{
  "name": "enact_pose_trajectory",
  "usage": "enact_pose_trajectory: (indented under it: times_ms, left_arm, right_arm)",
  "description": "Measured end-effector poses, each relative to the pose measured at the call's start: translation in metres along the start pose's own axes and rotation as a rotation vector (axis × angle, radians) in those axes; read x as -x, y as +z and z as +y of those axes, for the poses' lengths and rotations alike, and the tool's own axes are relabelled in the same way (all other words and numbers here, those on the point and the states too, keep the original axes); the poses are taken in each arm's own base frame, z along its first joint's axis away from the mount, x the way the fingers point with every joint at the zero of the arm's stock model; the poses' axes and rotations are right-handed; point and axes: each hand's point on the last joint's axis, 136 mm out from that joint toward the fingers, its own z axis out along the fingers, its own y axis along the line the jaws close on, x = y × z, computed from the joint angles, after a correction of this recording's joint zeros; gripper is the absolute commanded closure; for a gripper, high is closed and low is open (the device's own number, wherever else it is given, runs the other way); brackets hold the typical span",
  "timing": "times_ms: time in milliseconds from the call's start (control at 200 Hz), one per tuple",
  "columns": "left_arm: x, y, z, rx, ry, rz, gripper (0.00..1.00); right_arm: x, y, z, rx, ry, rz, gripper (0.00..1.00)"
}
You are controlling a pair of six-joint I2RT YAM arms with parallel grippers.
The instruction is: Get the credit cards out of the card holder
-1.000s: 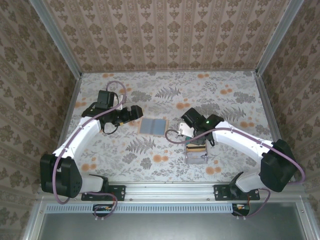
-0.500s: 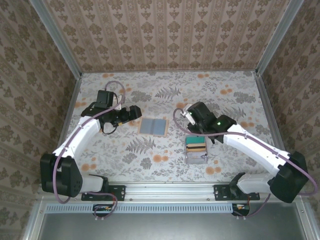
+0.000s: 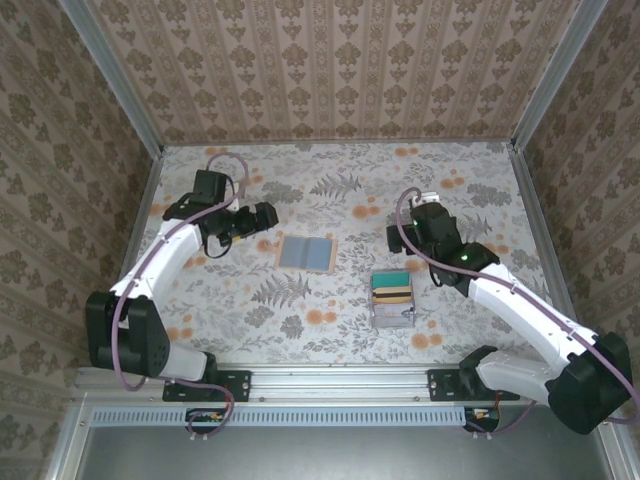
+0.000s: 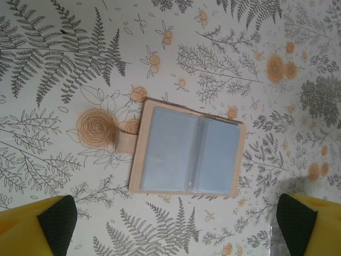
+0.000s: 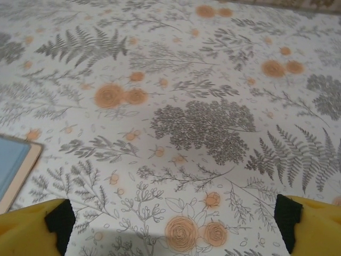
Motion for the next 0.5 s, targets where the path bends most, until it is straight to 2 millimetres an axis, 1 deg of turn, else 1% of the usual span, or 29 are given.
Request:
enact_pose_trajectory:
  times_ms: [65, 130, 230, 285, 365, 445, 500]
  left_arm:
    - [0.002, 0.005, -0.001, -0.007, -0.004, 0.016, 0.0]
    - [0.003, 0.015, -0.005, -0.016, -0.005, 0.04, 0.0]
    - [-0.003, 0.037, -0.018, -0.029, 0.02, 0.096, 0.0]
    - [-0.012, 0.053, -0.026, -0.032, 0.043, 0.139, 0.0]
    - [-0.026, 0.073, -0.033, -0.03, 0.067, 0.194, 0.0]
    - [-0.043, 0.091, -0.032, -0.012, 0.075, 0.253, 0.0]
    - [-0.05, 0.1, -0.029, 0.006, 0.075, 0.278, 0.0]
  right_arm:
    - [0.003, 0.003, -0.002, -0.007, 0.029, -0.01, 0.0]
    - [0.005, 0.005, -0.001, -0.005, 0.038, -0.016, 0.0]
    - [0.007, 0.007, 0.0, -0.003, 0.047, -0.024, 0.0]
    - [0.008, 0.008, 0.0, 0.0, 0.054, -0.026, 0.0]
    - [0.009, 0.009, 0.001, 0.01, 0.066, -0.026, 0.0]
    - [0.009, 0.009, 0.002, 0.017, 0.072, -0.025, 0.0]
    - [0.009, 0.009, 0.002, 0.018, 0.076, -0.024, 0.0]
